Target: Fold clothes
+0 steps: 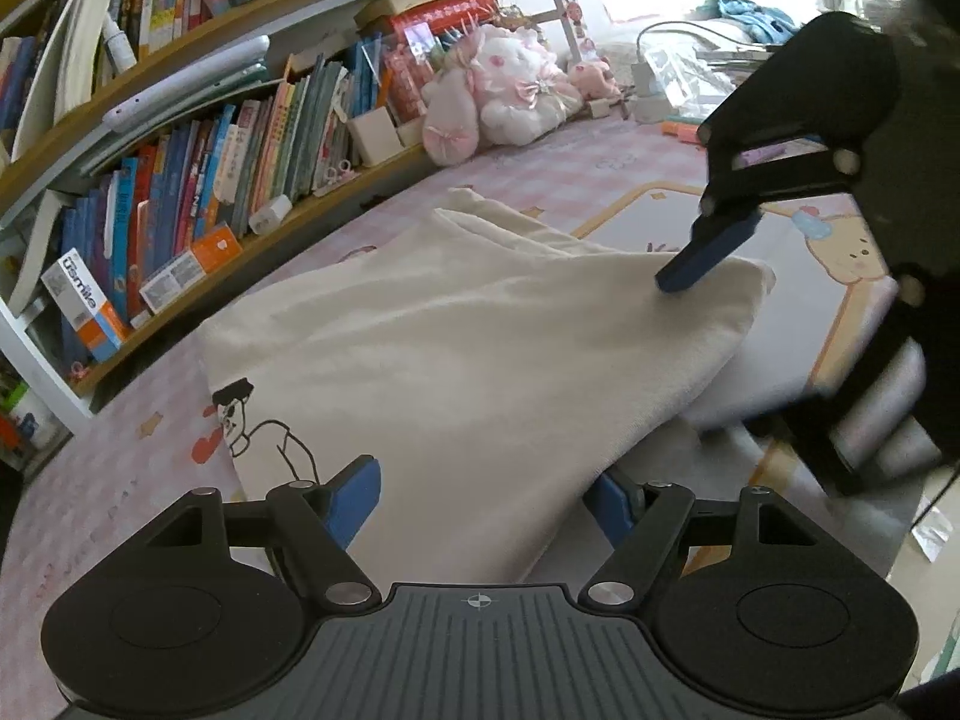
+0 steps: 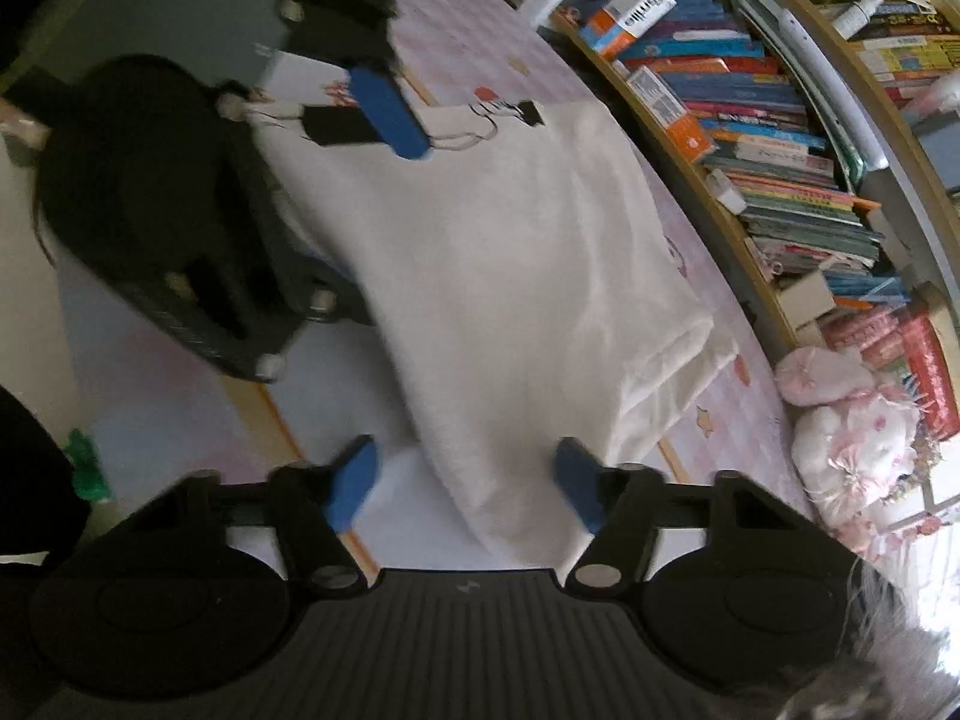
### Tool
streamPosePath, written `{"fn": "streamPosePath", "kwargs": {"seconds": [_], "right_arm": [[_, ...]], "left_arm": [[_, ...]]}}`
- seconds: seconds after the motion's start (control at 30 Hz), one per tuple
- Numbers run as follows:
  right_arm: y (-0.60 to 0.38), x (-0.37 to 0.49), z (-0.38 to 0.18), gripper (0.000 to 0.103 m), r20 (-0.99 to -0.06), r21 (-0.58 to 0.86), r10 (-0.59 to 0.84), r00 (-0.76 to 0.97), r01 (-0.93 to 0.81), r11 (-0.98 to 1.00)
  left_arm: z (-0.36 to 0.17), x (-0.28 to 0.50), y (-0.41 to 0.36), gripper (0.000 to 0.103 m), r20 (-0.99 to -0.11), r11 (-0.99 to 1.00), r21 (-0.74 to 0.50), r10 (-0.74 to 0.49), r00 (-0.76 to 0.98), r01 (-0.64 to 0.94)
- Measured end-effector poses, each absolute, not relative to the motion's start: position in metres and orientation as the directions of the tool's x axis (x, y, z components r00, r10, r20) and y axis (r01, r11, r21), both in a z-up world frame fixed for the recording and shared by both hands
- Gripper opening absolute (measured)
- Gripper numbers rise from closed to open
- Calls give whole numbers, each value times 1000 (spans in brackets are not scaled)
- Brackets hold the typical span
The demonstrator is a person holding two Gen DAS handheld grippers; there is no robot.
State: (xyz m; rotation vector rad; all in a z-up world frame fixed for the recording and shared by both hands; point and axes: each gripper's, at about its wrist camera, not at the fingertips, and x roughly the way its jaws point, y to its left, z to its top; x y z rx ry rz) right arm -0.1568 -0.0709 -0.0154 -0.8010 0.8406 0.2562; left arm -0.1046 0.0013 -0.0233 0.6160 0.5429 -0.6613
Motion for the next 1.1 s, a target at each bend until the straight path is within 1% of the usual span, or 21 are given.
{"fn": "streamPosePath", "kwargs": {"seconds": [0.03, 0.1, 0.23, 0.27, 0.33, 0.37, 0.4, 0.47, 0.73, 0.77, 0.83, 0.87, 0.9, 1.1], "right_arm": [[-71, -154, -17, 18, -748, -541, -123, 652, -492, 682], [-73, -148, -16, 7, -745, -548, -135, 653, -485, 682], [-78, -143, 6, 6, -718, -533, -116, 686, -435, 726], [-79, -142, 10, 6, -712, -537, -118, 692, -430, 726], [-81, -141, 17, 6, -701, -547, -122, 703, -420, 724], [-82, -140, 18, 6, -697, -554, -125, 706, -420, 719], [-82, -140, 20, 6, -694, -560, -128, 708, -420, 714], [-83, -141, 20, 6, -691, -566, -128, 711, -423, 708], [-81, -144, 25, 6, -683, -567, -123, 720, -417, 710], [-80, -144, 26, 6, -684, -568, -123, 719, -418, 709], [-80, -144, 24, 6, -687, -573, -126, 715, -428, 699], [-80, -145, 24, 6, -689, -576, -127, 713, -433, 694], [-79, -145, 23, 6, -691, -579, -129, 711, -438, 688], [-80, -151, 7, 7, -713, -579, -141, 687, -464, 670]], "left_arm": [[-25, -106, 3, 76, -633, 623, 354, -390, 669, 698], [-27, -109, 5, 75, -632, 612, 372, -384, 673, 698], [-30, -114, 13, 74, -627, 594, 409, -370, 686, 693], [-30, -116, 16, 72, -624, 590, 418, -366, 690, 691], [-28, -117, 23, 63, -631, 578, 426, -362, 686, 696], [-29, -117, 26, 54, -634, 568, 439, -353, 688, 696], [-29, -117, 29, 48, -637, 558, 453, -343, 690, 695], [-29, -118, 35, 46, -639, 541, 478, -327, 697, 692], [-31, -122, 37, 46, -617, 510, 535, -308, 724, 673], [-31, -123, 37, 45, -614, 504, 540, -312, 725, 674], [-32, -123, 37, 37, -617, 492, 539, -323, 718, 684], [-32, -124, 37, 31, -619, 485, 537, -329, 713, 690], [-33, -124, 38, 29, -621, 476, 539, -333, 710, 695], [-35, -127, 40, 28, -614, 450, 556, -344, 711, 698]]}}
